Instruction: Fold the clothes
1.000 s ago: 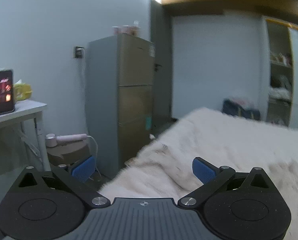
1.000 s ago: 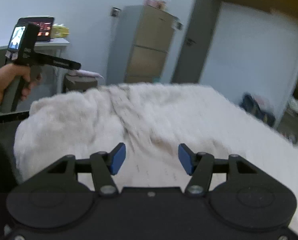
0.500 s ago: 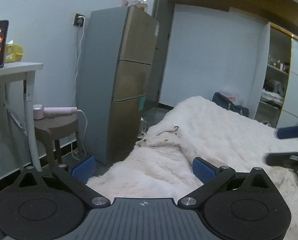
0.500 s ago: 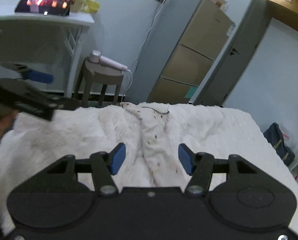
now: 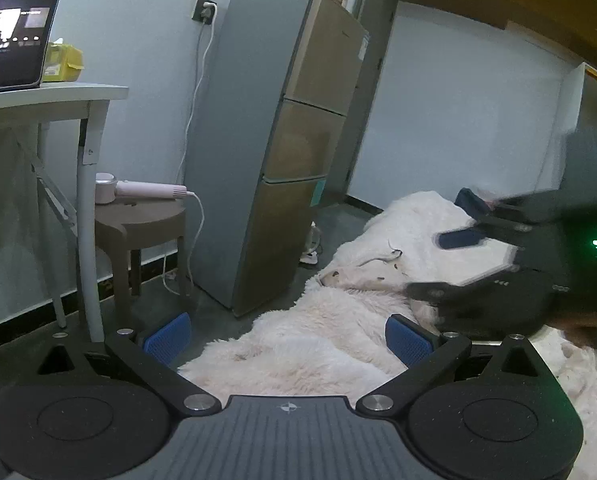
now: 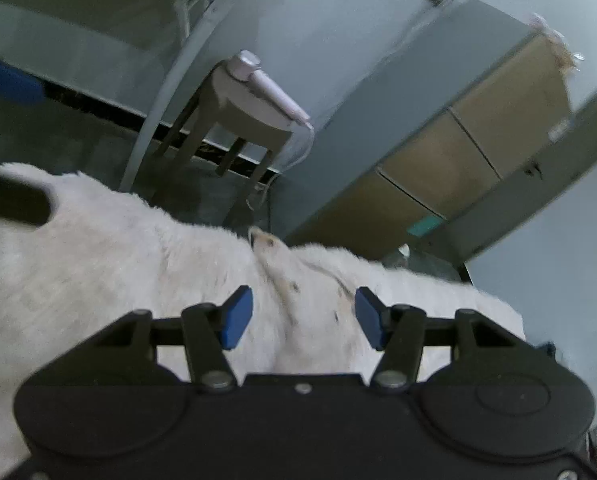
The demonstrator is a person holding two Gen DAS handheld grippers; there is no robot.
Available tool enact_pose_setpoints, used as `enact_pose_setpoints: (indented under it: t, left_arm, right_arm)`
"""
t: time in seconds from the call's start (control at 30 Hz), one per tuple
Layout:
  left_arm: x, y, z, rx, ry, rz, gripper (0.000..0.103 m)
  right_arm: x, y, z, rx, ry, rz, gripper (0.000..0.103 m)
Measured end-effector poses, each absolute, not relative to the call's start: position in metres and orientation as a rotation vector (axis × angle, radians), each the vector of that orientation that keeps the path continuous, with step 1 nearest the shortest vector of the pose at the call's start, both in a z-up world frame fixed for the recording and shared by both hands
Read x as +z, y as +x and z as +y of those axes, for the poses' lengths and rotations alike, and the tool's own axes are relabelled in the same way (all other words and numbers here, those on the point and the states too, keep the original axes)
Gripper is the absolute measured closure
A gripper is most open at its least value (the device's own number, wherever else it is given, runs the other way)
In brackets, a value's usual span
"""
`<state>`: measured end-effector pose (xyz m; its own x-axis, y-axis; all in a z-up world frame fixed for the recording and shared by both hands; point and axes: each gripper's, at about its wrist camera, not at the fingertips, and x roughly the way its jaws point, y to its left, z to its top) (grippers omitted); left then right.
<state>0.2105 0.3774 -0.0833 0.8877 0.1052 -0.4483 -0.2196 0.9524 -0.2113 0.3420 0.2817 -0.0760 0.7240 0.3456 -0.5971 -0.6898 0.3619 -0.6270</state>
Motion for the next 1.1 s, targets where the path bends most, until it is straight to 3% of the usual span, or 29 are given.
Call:
enact_pose_setpoints:
  t: [0.23,0.47,0.57,0.6,0.73,0.87,1.07,1.1]
  left_arm:
    - [-0.089,0.216,0.375,0.181,-0.229,0.497,0.000]
    - [-0.093,0.219,0.382,0.194,-0.256,0.511,0.000]
    - [-0.093,0.219,0.382,0.191,-0.257,0.504,0.000]
    - [-0.092,0.218,0.383,0.191,-0.261,0.501,0.000]
    - [-0.093,0.216,0.386,0.195,-0.272,0.499,0.000]
    - [-0.093,0.217,0.386,0.208,-0.283,0.505,0.000]
    - [-0.090,0.215,0.379,0.199,-0.275,0.503,0.000]
    - [-0.089,0.214,0.380,0.204,-0.274,0.502,0.000]
  right_arm:
    - [-0.071,0.421,0.287,0.760,-0.783,0.627,0.050]
    - [-0.079,0.482,0.244,0.770,-0.600,0.890,0.058]
    - [-0.087,0.489,0.234,0.831,-0.535,1.009,0.093]
    - [-0.088,0.486,0.234,0.849,-0.546,1.013,0.098]
    - [-0.068,0.448,0.228,0.938,-0.655,0.918,0.100]
    - [-0.043,0.410,0.219,0.935,-0.740,0.801,0.095]
    - [-0.048,0.378,0.219,1.057,-0.827,0.829,0.098]
    - [-0.049,0.370,0.220,1.078,-0.855,0.819,0.095]
